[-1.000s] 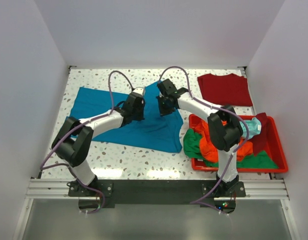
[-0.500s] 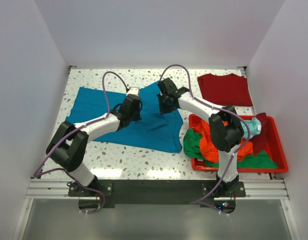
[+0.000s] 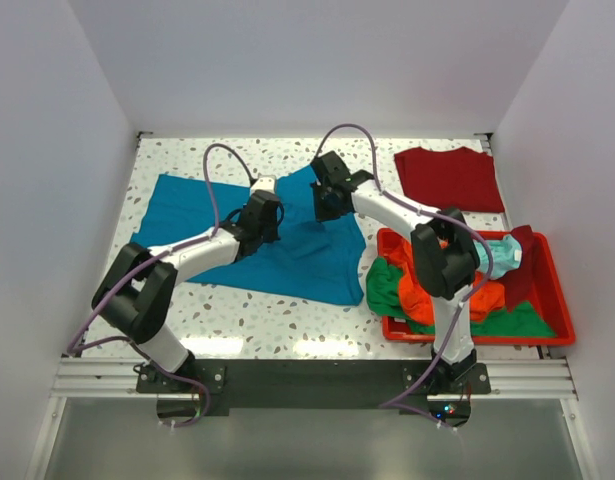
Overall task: Fold and stack the t-shirts
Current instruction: Fold the tshirt
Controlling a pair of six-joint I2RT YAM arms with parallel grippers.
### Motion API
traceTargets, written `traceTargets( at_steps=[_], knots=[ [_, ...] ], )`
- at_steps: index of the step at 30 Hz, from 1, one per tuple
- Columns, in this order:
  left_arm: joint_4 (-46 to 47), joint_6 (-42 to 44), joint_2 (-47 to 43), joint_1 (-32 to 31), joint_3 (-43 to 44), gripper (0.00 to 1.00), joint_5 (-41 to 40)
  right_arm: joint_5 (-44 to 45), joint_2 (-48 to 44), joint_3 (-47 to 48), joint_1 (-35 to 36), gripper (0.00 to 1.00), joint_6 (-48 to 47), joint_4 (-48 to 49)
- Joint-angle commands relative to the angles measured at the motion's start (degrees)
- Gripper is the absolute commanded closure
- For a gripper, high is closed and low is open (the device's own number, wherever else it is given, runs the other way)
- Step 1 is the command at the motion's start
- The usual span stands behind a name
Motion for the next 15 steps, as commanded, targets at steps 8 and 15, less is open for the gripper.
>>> traceTargets(
  at_steps=[8,15],
  knots=[
    [3.02,-0.72,-0.84,-0.12,-1.22,1.0,-3.14,1.33,3.74,5.69,0.02,1.0,-1.58,0.54],
    [3.02,-0.37,0.48,-0.21,-0.87,1.0,-3.76,1.77,4.54,6.31,-0.07,1.0,-0.87,1.07]
  ],
)
